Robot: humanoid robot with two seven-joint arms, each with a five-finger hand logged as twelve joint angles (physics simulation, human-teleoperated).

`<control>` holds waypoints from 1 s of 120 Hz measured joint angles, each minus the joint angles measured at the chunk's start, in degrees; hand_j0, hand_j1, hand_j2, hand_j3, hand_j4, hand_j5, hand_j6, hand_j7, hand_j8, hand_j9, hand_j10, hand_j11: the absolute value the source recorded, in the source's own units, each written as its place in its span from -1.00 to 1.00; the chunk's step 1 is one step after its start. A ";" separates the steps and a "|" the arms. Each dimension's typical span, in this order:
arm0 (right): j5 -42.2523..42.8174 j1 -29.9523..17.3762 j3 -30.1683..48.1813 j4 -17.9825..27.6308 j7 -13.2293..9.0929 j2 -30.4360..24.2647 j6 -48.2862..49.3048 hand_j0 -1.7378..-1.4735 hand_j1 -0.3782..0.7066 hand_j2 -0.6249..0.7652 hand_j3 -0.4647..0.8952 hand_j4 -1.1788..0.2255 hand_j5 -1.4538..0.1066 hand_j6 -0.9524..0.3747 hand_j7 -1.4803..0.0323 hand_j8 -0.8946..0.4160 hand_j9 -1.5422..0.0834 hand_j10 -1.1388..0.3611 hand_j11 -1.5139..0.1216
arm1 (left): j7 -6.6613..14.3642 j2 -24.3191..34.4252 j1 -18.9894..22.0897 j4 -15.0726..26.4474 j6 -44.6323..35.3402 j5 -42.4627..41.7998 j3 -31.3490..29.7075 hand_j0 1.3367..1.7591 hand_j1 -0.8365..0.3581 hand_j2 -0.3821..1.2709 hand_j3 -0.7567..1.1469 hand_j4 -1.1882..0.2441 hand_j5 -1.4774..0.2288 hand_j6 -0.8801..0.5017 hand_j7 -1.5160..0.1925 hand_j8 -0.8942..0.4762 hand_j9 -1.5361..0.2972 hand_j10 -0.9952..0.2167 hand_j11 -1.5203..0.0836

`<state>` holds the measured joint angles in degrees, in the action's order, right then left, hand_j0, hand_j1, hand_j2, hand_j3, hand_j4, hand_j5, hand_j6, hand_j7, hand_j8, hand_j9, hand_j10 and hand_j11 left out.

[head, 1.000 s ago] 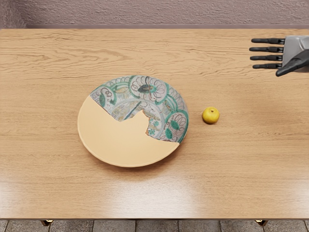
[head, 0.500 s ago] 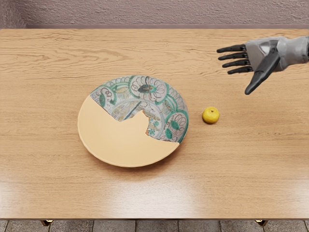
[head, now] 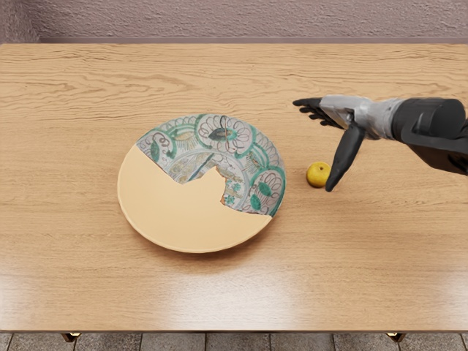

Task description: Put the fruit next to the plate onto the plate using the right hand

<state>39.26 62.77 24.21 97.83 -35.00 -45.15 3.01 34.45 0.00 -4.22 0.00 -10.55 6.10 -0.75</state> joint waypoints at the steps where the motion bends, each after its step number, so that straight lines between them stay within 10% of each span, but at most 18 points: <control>1: 0.54 -0.15 -0.01 0.05 0.00 0.33 -0.30 -0.40 -0.95 -0.10 -0.32 0.68 0.86 0.43 0.96 0.36 0.90 0.52 0.85 | 0.00 0.00 0.00 0.00 0.00 0.00 0.00 0.52 0.98 -0.54 -0.21 0.67 0.73 0.28 0.78 0.31 0.68 0.65 0.90; 57: 23.26 -9.36 -2.70 -0.17 0.00 6.28 -15.42 -0.40 -0.95 -0.10 -0.32 0.68 0.86 0.43 0.96 0.36 0.90 0.52 0.85 | 0.00 0.00 0.00 0.00 0.00 0.00 -0.01 0.52 0.98 -0.54 -0.20 0.67 0.73 0.28 0.78 0.31 0.68 0.65 0.90; 120: 31.54 -15.83 -2.86 -13.46 0.00 16.43 -21.57 -0.40 -0.95 -0.10 -0.32 0.68 0.86 0.43 0.96 0.36 0.90 0.52 0.85 | 0.00 0.00 0.00 0.00 0.00 0.00 0.00 0.52 0.98 -0.54 -0.20 0.67 0.73 0.28 0.78 0.31 0.68 0.65 0.90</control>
<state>70.80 46.94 21.36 84.37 -35.00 -28.72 -18.55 34.45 0.00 -4.22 0.00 -10.55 6.10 -0.75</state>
